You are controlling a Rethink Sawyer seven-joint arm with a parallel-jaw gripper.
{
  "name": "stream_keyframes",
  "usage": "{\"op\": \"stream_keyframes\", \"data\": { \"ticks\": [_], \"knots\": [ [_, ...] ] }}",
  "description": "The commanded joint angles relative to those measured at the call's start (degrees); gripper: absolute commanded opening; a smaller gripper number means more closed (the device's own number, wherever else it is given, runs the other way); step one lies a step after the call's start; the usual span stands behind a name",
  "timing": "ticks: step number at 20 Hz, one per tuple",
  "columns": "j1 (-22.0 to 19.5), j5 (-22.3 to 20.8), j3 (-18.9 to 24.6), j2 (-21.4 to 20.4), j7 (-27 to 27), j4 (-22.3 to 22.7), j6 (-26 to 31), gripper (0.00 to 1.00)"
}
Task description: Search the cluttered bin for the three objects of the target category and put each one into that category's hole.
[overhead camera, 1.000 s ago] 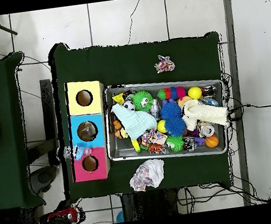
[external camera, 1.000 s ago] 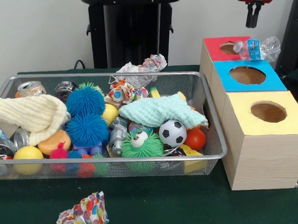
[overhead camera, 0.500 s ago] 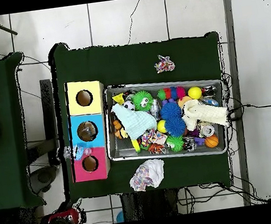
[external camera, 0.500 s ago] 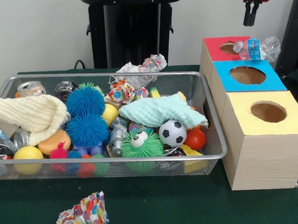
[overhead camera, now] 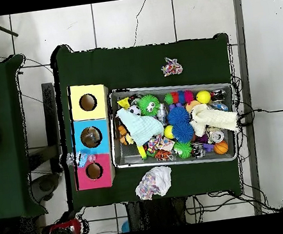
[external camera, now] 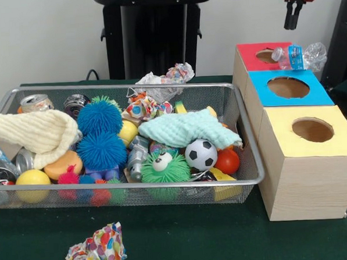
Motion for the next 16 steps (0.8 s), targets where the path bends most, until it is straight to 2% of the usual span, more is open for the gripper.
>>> {"op": "stream_keyframes", "data": {
  "ticks": [1,16],
  "knots": [
    [0.92,4.88,-0.42,3.29,13.84,-7.58,6.70,0.00],
    [1.31,6.67,-0.01,5.40,13.35,-8.15,5.17,0.00]
  ]
}}
